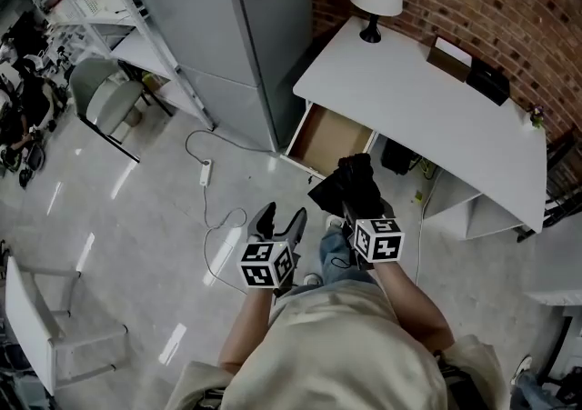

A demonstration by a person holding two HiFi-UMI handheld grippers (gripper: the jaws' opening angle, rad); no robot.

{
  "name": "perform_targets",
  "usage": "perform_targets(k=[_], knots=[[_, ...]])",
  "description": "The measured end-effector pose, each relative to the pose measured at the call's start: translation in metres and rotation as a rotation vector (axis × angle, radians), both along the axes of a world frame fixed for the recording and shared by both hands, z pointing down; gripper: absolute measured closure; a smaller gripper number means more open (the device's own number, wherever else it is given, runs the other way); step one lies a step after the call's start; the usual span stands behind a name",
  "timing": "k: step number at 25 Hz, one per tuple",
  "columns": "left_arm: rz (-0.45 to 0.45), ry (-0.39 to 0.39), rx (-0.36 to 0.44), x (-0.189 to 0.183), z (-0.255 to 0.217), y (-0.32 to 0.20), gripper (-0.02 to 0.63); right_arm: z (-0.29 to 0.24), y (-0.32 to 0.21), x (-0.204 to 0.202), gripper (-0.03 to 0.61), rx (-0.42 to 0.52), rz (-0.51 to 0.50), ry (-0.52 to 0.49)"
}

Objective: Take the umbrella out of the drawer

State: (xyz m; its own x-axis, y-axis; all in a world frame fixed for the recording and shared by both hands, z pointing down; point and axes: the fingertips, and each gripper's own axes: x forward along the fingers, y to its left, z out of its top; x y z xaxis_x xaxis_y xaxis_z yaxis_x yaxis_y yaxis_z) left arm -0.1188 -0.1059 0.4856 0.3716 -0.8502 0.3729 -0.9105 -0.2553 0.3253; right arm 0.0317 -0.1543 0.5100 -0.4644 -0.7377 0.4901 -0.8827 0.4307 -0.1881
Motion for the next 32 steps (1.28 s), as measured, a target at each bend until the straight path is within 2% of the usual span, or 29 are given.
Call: perform_targets(k=[9,13,17,19,32], knots=[[-0.002,-0.012,0.046,-0.001,-0.013,0.048,0.32,-0.037,0.064,0.008,0.353,0.09,-0.025,-0.012],[-0.008,-0.026,0.049,-0.002,-0.013,0.061,0.395,-0.04,0.08,0.009,0.353,0.104,-0.03,-0.011],[-0.049,-0.064,0.041,-0.01,-0.015,0.06,0.519,-0.042,0.082,0.01,0.353,0.105,-0.036,-0.011],[-0.071,-0.092,0.04,-0.014,-0.015,0.06,0.6,-0.041,0.082,0.01,0.353,0.106,-0.035,-0.009],[-0.063,-0.078,0.061,-0.015,-0.017,0.052,0.604,-0.051,0.07,0.004,0.354,0.142,-0.04,-0.02]])
